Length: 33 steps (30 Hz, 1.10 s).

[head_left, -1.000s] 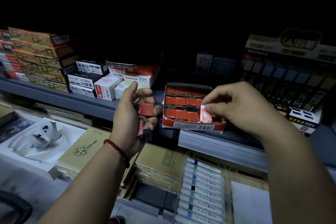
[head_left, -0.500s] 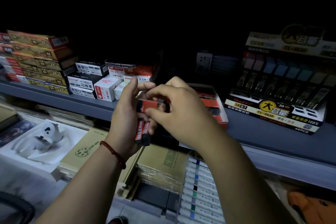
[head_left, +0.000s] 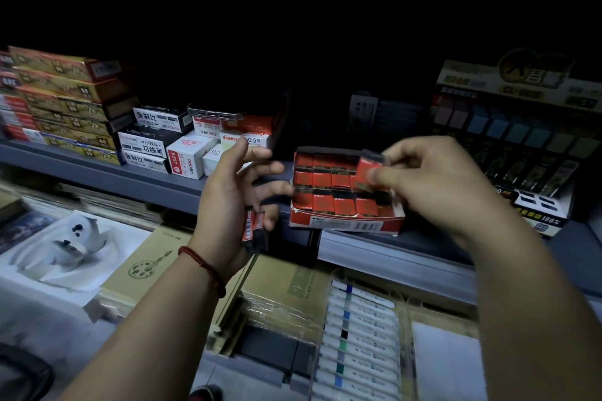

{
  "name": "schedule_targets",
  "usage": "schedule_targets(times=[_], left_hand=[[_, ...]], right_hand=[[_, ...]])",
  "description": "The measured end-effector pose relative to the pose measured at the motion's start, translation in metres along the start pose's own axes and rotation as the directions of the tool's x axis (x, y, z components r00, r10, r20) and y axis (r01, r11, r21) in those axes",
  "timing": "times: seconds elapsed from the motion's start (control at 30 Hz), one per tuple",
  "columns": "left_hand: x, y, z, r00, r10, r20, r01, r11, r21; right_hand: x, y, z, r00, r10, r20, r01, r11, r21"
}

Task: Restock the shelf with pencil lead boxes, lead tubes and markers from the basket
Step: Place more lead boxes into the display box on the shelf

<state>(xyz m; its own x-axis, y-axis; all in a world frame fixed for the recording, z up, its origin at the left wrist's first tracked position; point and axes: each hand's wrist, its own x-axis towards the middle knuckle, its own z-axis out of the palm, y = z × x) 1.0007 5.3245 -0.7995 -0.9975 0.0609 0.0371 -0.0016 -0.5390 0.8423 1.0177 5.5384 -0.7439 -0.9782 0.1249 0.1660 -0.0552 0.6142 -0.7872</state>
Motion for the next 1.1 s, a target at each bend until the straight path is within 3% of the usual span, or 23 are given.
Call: schedule_targets(times=[0.13,0.43,0.63,0.73,0.8,0.9,1.1], left_hand=[[0.005,-0.003,-0.001,1.0,-0.01,-0.017,0.009,1.0,-0.027],[0.008,-0.007,-0.002,1.0,-0.014,-0.014,0.014,0.999,-0.034],[0.008,-0.007,-0.001,1.0,-0.023,-0.006,0.022,0.999,-0.033],[0.008,-0.007,-0.001,1.0,-0.026,-0.002,0.026,0.999,-0.036],[0.008,-0.007,-0.001,1.0,-0.031,-0.005,0.031,0.999,-0.037],[0.007,-0.006,-0.001,0.999,-0.032,-0.015,0.031,0.999,-0.041],[0.008,-0.005,-0.002,0.999,-0.027,-0.023,0.026,0.998,-0.049]], right_hand=[[-0.003,0.01,-0.017,0.984,0.144,0.109,-0.11,0.957,-0.27],[-0.002,0.003,-0.015,0.977,0.119,0.179,-0.038,0.915,-0.402],[0.0,0.002,-0.014,0.994,0.009,0.108,0.036,0.914,-0.403],[0.001,0.003,-0.014,0.987,0.013,0.16,0.056,0.906,-0.42],[0.0,0.005,-0.012,0.974,0.014,0.226,0.074,0.923,-0.379],[0.001,0.01,-0.014,0.977,-0.002,0.214,0.053,0.972,-0.23],[0.004,0.017,-0.021,0.98,-0.029,0.197,0.073,0.972,-0.224]])
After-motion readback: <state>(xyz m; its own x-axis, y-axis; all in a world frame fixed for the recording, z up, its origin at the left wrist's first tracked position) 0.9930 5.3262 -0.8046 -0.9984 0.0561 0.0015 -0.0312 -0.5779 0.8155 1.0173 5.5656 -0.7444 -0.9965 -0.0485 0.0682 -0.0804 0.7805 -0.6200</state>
